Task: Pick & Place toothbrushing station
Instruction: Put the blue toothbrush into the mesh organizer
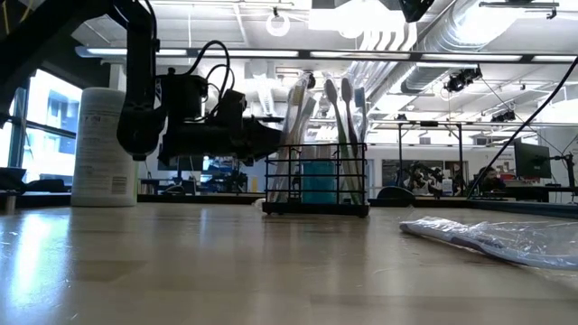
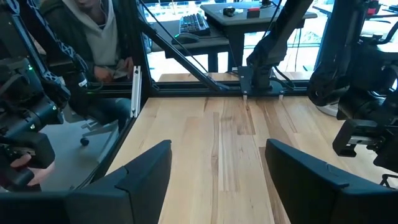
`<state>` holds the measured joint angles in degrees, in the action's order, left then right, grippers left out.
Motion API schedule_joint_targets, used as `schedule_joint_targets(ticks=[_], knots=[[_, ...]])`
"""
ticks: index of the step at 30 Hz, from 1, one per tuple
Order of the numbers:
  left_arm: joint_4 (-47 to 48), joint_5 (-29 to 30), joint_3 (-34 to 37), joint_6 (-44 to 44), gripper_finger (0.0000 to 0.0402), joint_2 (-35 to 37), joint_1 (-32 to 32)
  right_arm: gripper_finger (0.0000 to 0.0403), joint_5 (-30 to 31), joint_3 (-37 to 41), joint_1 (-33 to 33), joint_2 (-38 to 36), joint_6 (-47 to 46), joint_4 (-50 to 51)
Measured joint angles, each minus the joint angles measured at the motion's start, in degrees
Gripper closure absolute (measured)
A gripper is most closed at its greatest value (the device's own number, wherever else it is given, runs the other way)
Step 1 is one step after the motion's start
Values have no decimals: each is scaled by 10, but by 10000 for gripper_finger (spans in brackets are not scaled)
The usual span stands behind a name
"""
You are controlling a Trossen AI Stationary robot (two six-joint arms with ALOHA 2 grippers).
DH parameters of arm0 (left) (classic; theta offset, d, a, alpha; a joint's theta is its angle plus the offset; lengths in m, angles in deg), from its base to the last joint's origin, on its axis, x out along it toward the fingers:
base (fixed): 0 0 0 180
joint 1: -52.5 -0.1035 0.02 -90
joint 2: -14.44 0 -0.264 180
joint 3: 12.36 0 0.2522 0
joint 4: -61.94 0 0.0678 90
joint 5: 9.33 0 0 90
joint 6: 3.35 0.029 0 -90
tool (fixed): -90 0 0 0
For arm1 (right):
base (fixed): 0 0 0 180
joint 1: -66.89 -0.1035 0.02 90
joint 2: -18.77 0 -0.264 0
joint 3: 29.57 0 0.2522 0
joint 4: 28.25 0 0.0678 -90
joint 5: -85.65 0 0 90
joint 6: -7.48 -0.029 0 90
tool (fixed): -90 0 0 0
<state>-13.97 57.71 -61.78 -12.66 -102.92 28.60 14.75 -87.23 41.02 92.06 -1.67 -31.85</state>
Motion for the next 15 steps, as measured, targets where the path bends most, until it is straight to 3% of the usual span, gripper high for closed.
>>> schedule_joint_targets(ticks=[15], knots=[[-1,-2,-1,-25,309,0,0,150,0,0,0,0,0,0]])
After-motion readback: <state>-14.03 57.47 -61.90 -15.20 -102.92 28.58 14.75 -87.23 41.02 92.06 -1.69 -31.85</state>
